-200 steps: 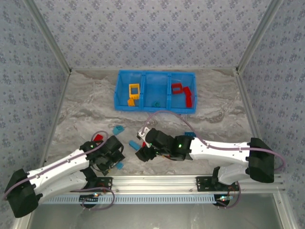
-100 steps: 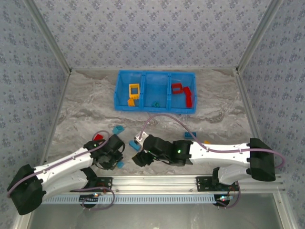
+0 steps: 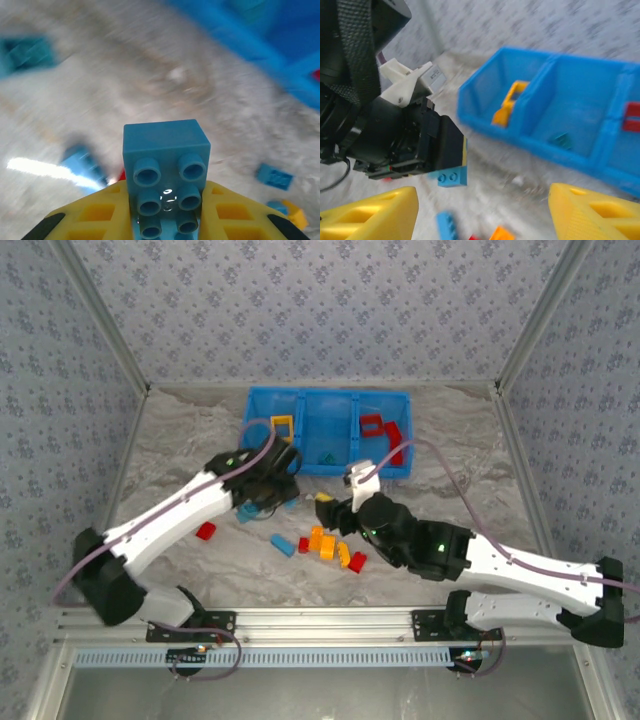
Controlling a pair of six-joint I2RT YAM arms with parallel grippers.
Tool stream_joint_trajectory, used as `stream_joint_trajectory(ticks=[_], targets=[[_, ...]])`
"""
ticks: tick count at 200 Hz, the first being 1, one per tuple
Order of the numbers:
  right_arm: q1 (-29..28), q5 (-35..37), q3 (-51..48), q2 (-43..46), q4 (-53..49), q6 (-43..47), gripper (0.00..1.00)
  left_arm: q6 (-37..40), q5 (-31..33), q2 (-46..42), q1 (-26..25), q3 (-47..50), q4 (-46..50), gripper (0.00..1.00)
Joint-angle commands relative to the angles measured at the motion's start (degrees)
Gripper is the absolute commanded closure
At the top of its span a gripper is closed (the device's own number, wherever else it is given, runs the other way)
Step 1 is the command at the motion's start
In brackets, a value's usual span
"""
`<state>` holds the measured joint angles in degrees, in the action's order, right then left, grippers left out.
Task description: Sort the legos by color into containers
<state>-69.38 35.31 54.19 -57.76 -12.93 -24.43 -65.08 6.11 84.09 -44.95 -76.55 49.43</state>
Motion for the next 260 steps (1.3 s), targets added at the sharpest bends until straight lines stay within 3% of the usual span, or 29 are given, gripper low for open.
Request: stream_joint_trajectory(ticks=[1, 62, 103, 132, 164, 219, 260], targets=[[1.4, 9.9, -0.4, -1.1, 1.1, 0.3, 0.28, 12.8, 1.6, 10.7, 1.3, -11.2, 3.1, 0.72], [4.6, 10.0, 0.4, -1.2, -0.1, -2.2, 0.28, 24.8, 7.1, 43.9, 4.5, -50.5, 14.5, 0.72], [4.7, 9.7, -0.7, 1.1, -2.9, -3.8, 0.28, 27.9, 7.1, 55.2, 6.9, -60.2, 15.8, 0.71], [4.6, 9.1, -2.1, 2.3, -3.9, -5.2, 0.28, 30.2, 5.7, 56.8, 7.4, -59.4, 12.6, 0.63], [4.6, 8.4, -3.4, 2.8, -5.9, -7.6, 0.27, 30.6, 3.9, 57.0, 7.3, -59.5, 12.8, 0.42], [4.7, 8.1, -4.6, 3.6, -8.7, -8.9, 0.27, 28.7, 2.6, 49.0, 5.7, -59.9, 13.4, 0.37], [4.6, 8.3, -4.6, 4.9, -11.2, -7.0, 0.27, 25.4, 5.1, 33.6, 5.0, -54.4, 12.7, 0.37]])
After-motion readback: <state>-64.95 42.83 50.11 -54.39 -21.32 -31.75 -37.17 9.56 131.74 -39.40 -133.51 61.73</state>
